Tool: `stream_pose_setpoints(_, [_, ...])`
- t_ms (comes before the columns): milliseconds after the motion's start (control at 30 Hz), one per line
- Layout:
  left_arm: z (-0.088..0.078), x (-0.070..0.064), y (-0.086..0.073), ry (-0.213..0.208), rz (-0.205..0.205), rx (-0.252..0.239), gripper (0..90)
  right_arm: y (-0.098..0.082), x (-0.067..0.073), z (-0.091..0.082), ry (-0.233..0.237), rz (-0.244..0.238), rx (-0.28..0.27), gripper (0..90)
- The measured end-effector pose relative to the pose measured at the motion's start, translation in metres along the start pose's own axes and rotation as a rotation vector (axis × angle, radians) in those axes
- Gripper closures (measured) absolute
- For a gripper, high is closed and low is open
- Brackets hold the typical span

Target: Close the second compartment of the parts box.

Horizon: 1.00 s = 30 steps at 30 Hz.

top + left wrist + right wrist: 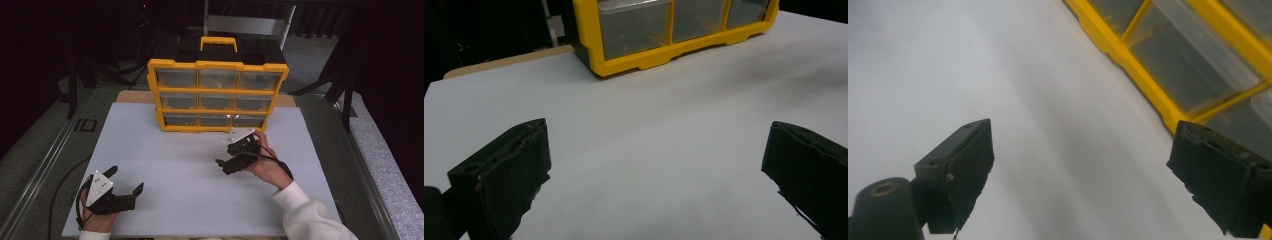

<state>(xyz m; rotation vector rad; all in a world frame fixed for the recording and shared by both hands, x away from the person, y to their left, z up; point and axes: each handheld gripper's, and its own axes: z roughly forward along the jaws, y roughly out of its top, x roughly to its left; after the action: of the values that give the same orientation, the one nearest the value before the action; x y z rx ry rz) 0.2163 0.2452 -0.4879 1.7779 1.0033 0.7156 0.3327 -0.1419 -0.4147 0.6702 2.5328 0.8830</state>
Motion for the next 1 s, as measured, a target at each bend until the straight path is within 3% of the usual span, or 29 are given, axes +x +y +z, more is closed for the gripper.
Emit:
stream_pose_setpoints(200, [0.0, 0.0, 0.0, -0.001, 0.001, 0.001, 0.1, -0.024, 0.007, -0.011, -0.046, 0.022, -0.016, 9.6])
stream_pose_setpoints(367, [0.0, 0.0, 0.0, -0.006, -0.008, -0.006, 0.1, -0.049, 0.008, -0.024, -0.068, 0.101, -0.076, 9.7])
stream_pose_setpoints(467, [0.001, -0.001, 0.001, -0.009, -0.01, -0.009, 0.1, -0.067, 0.008, -0.026, -0.05, 0.148, -0.094, 9.7])
stream_pose_setpoints(600, [0.001, -0.001, 0.001, -0.013, -0.005, -0.008, 0.1, -0.088, 0.007, -0.026, -0.08, 0.189, -0.118, 9.7])
stream_pose_setpoints(667, [0.002, -0.001, 0.001, -0.014, -0.007, -0.008, 0.1, -0.097, 0.008, -0.027, -0.107, 0.202, -0.144, 9.7])
stream_pose_setpoints(767, [0.002, -0.002, 0.001, -0.017, -0.006, -0.009, 0.1, -0.111, 0.009, -0.028, -0.095, 0.237, -0.187, 9.7])
stream_pose_setpoints(1000, [0.003, -0.001, 0.001, -0.021, -0.014, -0.018, 0.1, -0.145, 0.014, -0.033, -0.147, 0.316, -0.31, 9.7])
